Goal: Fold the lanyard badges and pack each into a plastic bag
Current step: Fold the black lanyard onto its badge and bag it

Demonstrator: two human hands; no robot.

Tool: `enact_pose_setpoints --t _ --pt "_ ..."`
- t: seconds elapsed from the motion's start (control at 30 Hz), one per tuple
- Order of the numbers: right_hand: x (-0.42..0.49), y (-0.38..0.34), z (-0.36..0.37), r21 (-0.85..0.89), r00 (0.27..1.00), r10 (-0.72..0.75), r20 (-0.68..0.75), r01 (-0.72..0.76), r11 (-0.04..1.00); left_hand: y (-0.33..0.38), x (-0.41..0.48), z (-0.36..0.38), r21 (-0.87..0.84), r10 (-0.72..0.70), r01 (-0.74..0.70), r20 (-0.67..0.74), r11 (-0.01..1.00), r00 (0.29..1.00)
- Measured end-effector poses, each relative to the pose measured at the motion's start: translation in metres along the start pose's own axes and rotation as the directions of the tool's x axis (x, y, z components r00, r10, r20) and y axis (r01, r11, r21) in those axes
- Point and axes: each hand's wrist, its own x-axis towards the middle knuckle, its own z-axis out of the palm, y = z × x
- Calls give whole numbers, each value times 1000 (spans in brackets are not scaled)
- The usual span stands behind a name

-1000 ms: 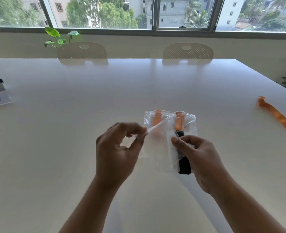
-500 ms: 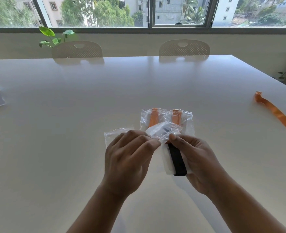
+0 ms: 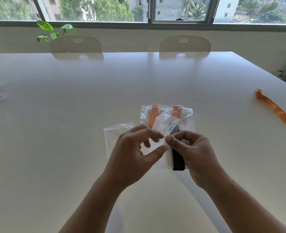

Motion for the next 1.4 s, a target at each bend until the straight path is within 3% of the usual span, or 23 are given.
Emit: enact_pose_setpoints --t 0.13,0.4,0.53,0.7,0.9,1.1,1.27,1.4 --pt "0 2 1 -42 999 -31 43 33 999 1 -2 5 26 -37 38 -21 999 999" --pt "0 3 2 -24 995 -46 89 48 999 1 -2 4 -137 -215 216 22 967 976" --pt "0 3 2 -135 996 -74 53 81 988 0 -2 5 -157 -277 281 43 947 960" --pt "0 4 1 -273 988 -146 53 155 949 4 -4 8 -81 -233 236 41 968 972" --pt "-2 4 4 -335 984 -175 40 178 925 12 -10 21 155 -91 113 -142 981 986" --pt "-4 -1 5 -354 982 -189 0 177 918 17 -14 29 167 -76 115 -225 979 971" --pt "-4 -3 4 -356 978 -209 2 196 914 20 -14 31 150 -99 135 -225 980 969" --pt "-2 -3 -1 -387 979 -186 81 203 899 16 -12 24 208 -136 156 -110 965 985"
